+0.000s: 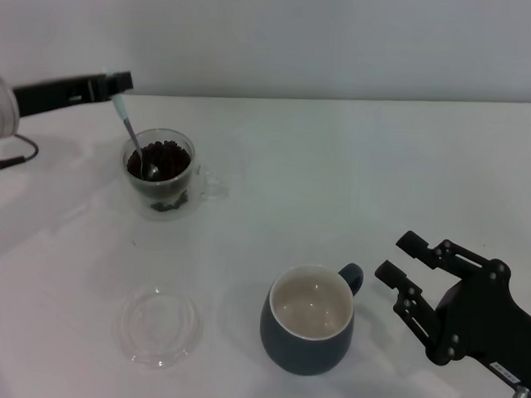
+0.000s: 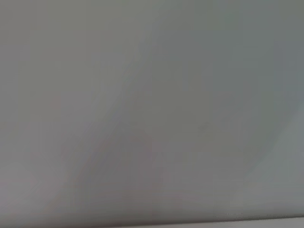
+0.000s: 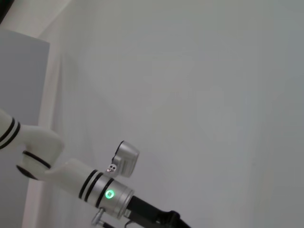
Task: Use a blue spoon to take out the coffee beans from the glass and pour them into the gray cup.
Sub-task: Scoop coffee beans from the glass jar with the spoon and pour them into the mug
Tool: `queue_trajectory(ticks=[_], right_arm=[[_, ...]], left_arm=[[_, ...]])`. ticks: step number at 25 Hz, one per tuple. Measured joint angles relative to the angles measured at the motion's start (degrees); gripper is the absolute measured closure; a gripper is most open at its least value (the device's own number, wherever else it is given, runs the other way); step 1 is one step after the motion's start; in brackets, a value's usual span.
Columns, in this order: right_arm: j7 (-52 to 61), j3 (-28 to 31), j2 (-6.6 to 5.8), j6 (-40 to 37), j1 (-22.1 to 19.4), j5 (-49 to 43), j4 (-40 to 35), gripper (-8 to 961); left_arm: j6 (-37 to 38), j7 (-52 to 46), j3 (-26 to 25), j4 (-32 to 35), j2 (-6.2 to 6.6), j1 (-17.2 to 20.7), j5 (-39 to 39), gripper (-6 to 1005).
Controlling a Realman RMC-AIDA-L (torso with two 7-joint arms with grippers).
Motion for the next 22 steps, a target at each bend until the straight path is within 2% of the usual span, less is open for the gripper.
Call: queue_trajectory(ticks=[6, 13, 22], right_arm=[[0.0, 0.3, 0.00, 0.2, 0.0, 0.1, 0.1, 587], [0.0, 0.5, 0.00, 2.0, 0.5, 0.3, -0.1, 587], [0.0, 0.5, 0.00, 4.2, 0.9, 0.6, -1.9, 587]], left_arm=[[-0.1, -0.5, -0.7, -0.1, -0.28, 2.8, -2.2, 862], [0.5, -0.9, -7.2, -0.1, -0.60, 5.6, -3.4, 862], [2.6, -4.2, -7.6, -1.3, -0.28, 6.4, -4.6, 861]])
